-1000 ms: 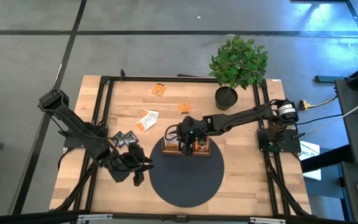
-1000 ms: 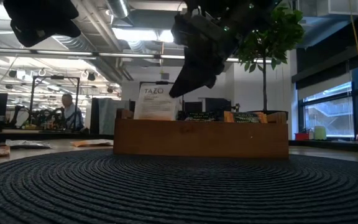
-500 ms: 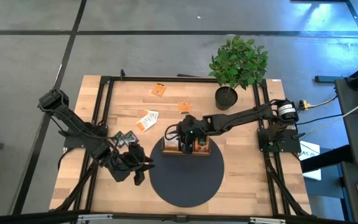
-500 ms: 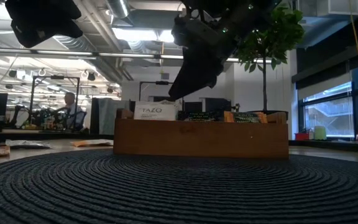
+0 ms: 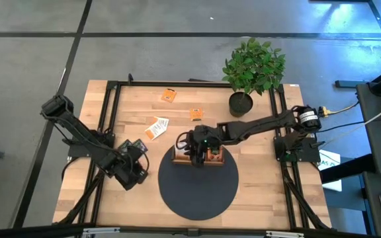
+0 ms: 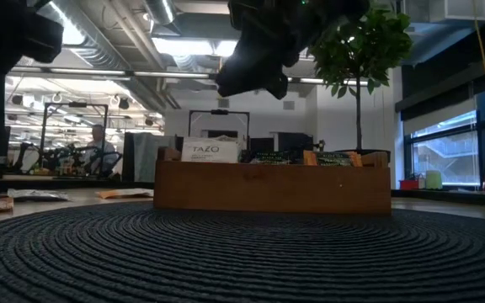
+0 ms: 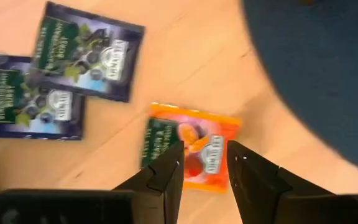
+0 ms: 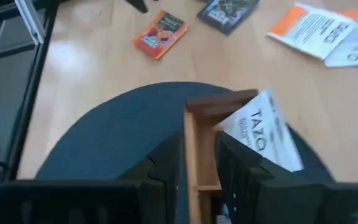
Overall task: Pick & Place Tea
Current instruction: Put the orange tea bag into the right section of the wooden organizer
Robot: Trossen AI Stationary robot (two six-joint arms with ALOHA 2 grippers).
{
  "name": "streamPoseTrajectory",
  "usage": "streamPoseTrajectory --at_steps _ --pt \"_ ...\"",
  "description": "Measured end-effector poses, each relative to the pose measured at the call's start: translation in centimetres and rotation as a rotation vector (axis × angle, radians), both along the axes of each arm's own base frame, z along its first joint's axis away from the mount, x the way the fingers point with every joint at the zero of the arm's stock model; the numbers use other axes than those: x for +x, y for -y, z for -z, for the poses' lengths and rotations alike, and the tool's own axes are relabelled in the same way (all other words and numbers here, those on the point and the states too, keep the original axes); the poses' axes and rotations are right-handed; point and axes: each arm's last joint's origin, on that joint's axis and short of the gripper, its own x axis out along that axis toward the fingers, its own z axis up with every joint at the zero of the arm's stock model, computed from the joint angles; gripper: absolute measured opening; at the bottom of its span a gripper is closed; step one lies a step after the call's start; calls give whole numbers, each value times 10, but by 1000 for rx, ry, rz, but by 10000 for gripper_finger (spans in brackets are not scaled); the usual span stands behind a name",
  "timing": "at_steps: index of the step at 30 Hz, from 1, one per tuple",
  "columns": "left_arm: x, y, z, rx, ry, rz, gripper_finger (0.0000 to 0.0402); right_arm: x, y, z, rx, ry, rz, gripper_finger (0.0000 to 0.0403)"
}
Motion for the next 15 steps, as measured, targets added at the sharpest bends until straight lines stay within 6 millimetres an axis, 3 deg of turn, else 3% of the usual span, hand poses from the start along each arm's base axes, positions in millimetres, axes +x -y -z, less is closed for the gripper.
streamPoseTrajectory --at_steps 15 --pt "6 10 58 -65 -115 -27 119 1 -18 -3 24 42 -23 100"
